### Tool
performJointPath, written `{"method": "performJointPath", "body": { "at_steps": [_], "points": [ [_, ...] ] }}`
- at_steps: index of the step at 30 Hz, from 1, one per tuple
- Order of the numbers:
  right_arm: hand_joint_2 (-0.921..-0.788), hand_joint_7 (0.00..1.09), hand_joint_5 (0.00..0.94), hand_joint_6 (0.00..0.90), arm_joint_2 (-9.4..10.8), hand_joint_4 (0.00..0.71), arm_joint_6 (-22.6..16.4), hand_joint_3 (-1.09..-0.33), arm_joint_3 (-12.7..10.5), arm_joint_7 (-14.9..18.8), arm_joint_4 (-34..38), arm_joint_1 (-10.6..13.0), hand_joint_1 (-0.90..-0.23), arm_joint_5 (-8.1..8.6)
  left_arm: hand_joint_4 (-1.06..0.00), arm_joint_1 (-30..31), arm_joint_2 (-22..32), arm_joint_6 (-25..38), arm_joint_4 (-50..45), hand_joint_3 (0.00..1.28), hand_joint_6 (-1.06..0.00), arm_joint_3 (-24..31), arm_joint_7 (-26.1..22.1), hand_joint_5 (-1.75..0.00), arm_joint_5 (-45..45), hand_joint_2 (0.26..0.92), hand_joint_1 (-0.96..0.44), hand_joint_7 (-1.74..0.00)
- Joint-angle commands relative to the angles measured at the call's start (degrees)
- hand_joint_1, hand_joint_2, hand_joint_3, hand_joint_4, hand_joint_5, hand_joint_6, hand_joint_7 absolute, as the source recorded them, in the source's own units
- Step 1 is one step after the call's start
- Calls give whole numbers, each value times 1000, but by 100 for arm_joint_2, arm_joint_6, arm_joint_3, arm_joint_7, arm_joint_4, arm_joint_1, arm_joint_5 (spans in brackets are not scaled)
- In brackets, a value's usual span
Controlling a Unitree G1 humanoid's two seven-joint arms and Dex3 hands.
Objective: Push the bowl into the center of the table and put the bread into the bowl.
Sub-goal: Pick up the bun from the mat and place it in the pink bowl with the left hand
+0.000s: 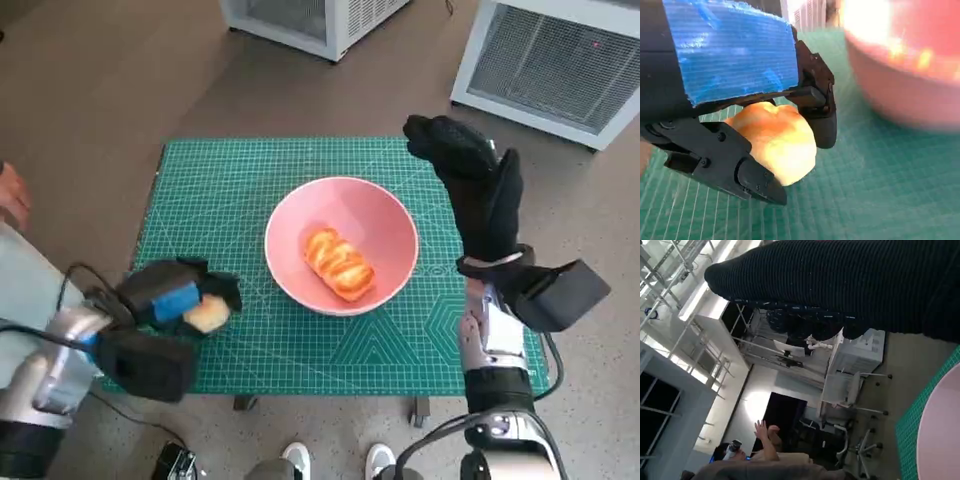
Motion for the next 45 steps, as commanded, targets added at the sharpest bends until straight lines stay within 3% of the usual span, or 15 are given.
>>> {"method": "performJointPath", "body": {
  "at_steps": [1, 12, 24, 36, 45],
  "points": [
    [-921, 475, 2, 126, -25, 287, 81, -737, -23, -11, 57, 72, -678, -22, -631, -286, 107, 163, -539, 100, -624, 391, -121, -1306, -383, 920, 2, -1093],
    [-921, 475, 3, 126, -25, 290, 114, -735, -19, -2, 62, 59, -684, -16, -701, -1222, -174, 366, -1009, 45, -694, 654, -31, -1201, -841, 914, 3, -1050],
    [-921, 475, 2, 127, -71, 290, 112, -733, -45, 27, 83, 60, -682, 6, -731, -2182, -889, 885, -1147, 32, -693, 19, 15, -1116, -403, 913, 2, -1102],
    [-921, 478, 2, 134, -76, 291, 126, -732, -50, 31, -13, 157, -678, 23, -685, -2878, -1736, 647, -103, 44, -725, -770, 70, -1284, -137, 916, 2, -946],
    [-921, 478, 2, 134, -100, 291, 122, -732, -64, -31, -126, 240, -679, -16, -734, -3148, -2267, 338, 1167, 52, -684, -1170, 365, -1221, 147, 909, 1, -1007]
  ]
}}
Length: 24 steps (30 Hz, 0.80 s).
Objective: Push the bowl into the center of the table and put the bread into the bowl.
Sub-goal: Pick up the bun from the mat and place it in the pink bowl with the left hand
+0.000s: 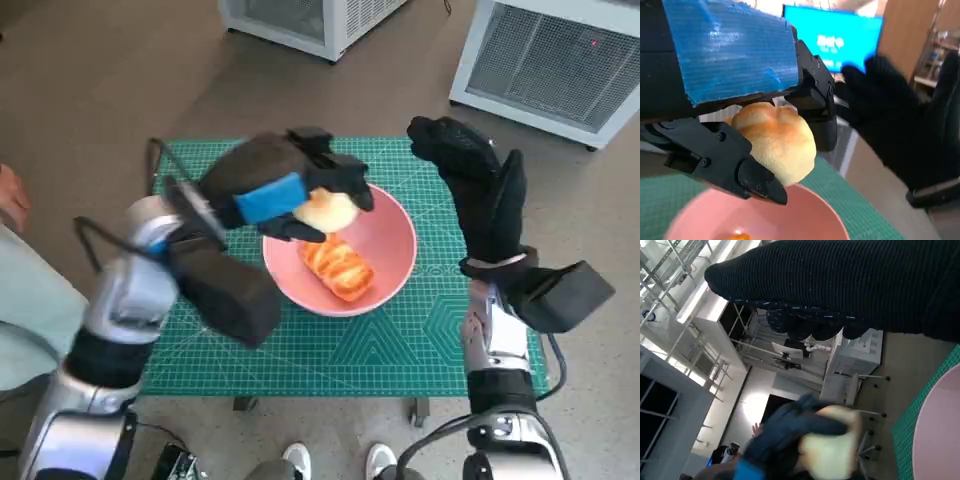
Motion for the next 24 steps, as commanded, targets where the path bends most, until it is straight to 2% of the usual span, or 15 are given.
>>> {"method": "performJointPath", "body": {
  "at_steps": [1, 3, 5, 7, 8, 9, 12, 14, 17, 24],
  "points": [
    [-921, 478, 2, 134, -55, 291, 78, -732, -40, -41, -23, 180, -678, -23, -734, -192, -266, -151, 713, 51, -673, -209, 196, -1212, 170, 911, 1, -1028],
    [-921, 478, 2, 135, -56, 291, 78, -731, -46, -46, -49, 199, -677, -20, -723, -198, -372, -187, 980, 56, -649, -269, 242, -1200, 195, 916, 1, -1076],
    [-921, 478, 2, 134, -57, 292, 82, -731, -55, -41, -61, 209, -677, -6, -645, -179, -439, -172, 1149, 106, -597, -322, 252, -1221, 231, 918, 1, -1185],
    [-921, 477, 2, 134, -57, 292, 87, -730, -63, -36, -73, 217, -676, 8, -497, -155, -477, -113, 1253, 201, -518, -383, 235, -1318, 294, 920, 1, -1317],
    [-921, 477, 2, 134, -56, 292, 88, -730, -66, -36, -81, 222, -675, 11, -437, -150, -489, -84, 1292, 201, -458, -411, 223, -1024, 322, 881, -6, -1069],
    [-921, 477, 2, 134, -55, 293, 73, -729, -70, -44, -83, 227, -674, 4, -429, -137, -503, -2, 1317, 170, -444, -465, 188, -716, 376, 864, -17, -804],
    [-921, 476, 2, 134, -54, 293, 50, -728, -81, -59, -88, 235, -674, -14, -403, -105, -526, 189, 1323, 82, -434, -557, 86, -241, 472, 854, -42, -345],
    [-921, 476, 2, 134, -52, 293, 52, -728, -90, -58, -93, 239, -673, -7, -373, -77, -529, 309, 1280, 55, -417, -584, 13, -123, 501, 850, -59, -215],
    [-921, 475, 2, 134, -46, 293, 42, -728, -104, -72, -83, 234, -671, -9, -324, 32, -475, 436, 1095, 31, -390, -588, -60, -40, 498, 841, -89, -110],
    [-921, 473, 3, 137, -23, 295, 47, -725, -121, -90, -91, 235, -669, -3, -204, 216, -392, 222, 1005, 12, -320, -475, 7, -2, 322, 830, -152, -23]
  ]
}}
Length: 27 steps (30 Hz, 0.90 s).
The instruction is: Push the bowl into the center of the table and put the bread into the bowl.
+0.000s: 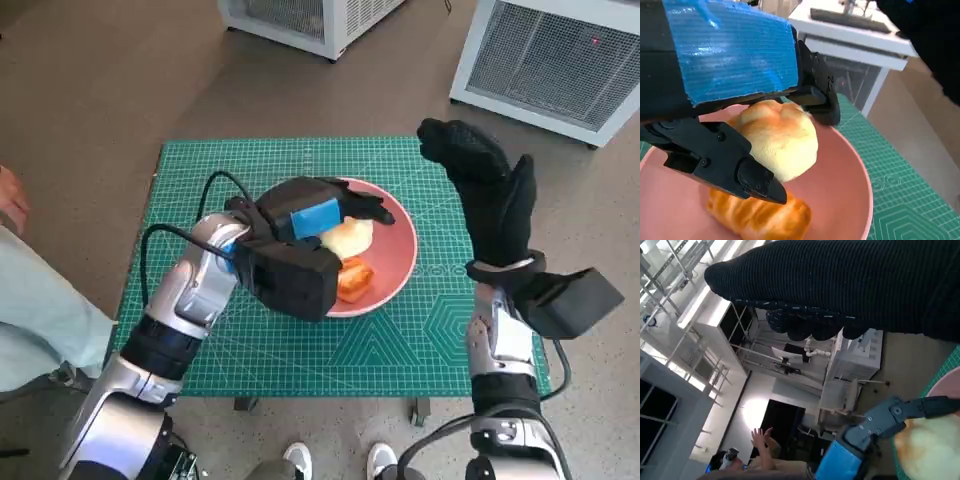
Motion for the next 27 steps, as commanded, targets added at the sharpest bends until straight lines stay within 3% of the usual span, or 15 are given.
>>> {"method": "performJointPath", "body": {
  "at_steps": [1, 8, 18, 27],
  "points": [
    [-921, 473, 2, 137, -2, 295, 52, -725, -22, -45, 8, 121, -669, 5, -199, 156, 91, -238, -75, 11, -317, 131, 32, -2, -167, 829, -156, -20],
    [-921, 470, 3, 139, 8, 296, 53, -723, -24, -66, 4, 104, -668, -2, -120, 294, 138, -363, -119, 6, -254, 530, -143, 0, -795, 826, -221, -1],
    [-921, 466, 3, 141, -11, 297, 77, -724, -15, -66, 7, 41, -659, 0, -95, 551, 87, -621, -231, 6, -227, 1232, -172, 0, -1800, 832, -274, 0],
    [-921, 458, 3, 135, -43, 299, 111, -723, 15, -93, -40, -49, -661, -54, -128, 836, -512, -1093, -163, 19, -254, 2012, 111, -13, -3045, 871, -321, -14]
  ]
}}
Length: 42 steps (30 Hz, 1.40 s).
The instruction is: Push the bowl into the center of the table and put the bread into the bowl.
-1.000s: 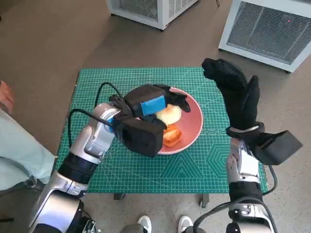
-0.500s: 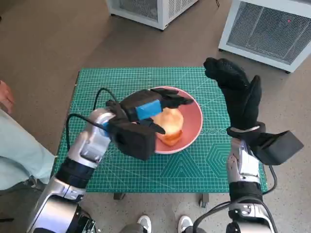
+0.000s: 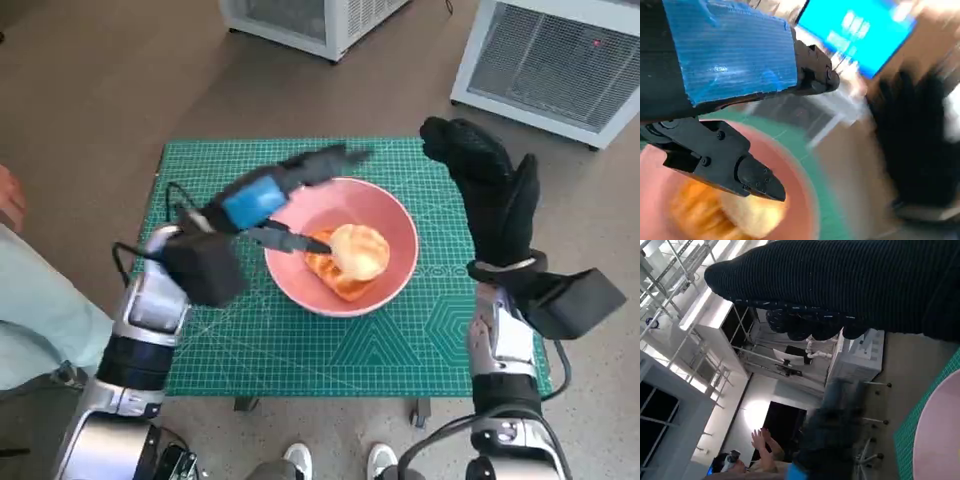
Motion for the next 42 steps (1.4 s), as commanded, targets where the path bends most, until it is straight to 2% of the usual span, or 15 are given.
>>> {"method": "performJointPath", "body": {
  "at_steps": [1, 5, 13, 26, 42],
  "points": [
    [-921, 456, 2, 132, -42, 297, 111, -723, 19, -56, -13, -32, -662, -52, -135, 230, -420, -188, -29, 23, -258, 390, 193, -15, -645, 881, -335, -17],
    [-921, 452, 0, 128, -50, 291, 151, -724, 37, -53, -62, -76, -664, -61, -142, 393, -763, -285, -180, 43, -254, 611, 392, -14, -1038, 909, -370, -17],
    [-921, 450, 0, 124, -61, 285, 209, -728, 94, -62, -223, -150, -664, -87, -145, 653, -1238, -611, -283, 106, -226, 863, 686, -11, -1392, 920, -430, -5],
    [-921, 454, 1, 118, -128, 286, 116, -733, 175, -93, -218, -286, -673, -184, -80, 766, -1194, -998, -232, 144, -179, 1009, 679, 0, -1369, 921, -487, 0],
    [-921, 464, 0, 119, -128, 281, 1, -733, 167, -163, -179, -327, -671, -287, -78, 712, -1204, -1339, 76, 145, -165, 1086, 716, -5, -1363, 921, -502, 0]
  ]
}}
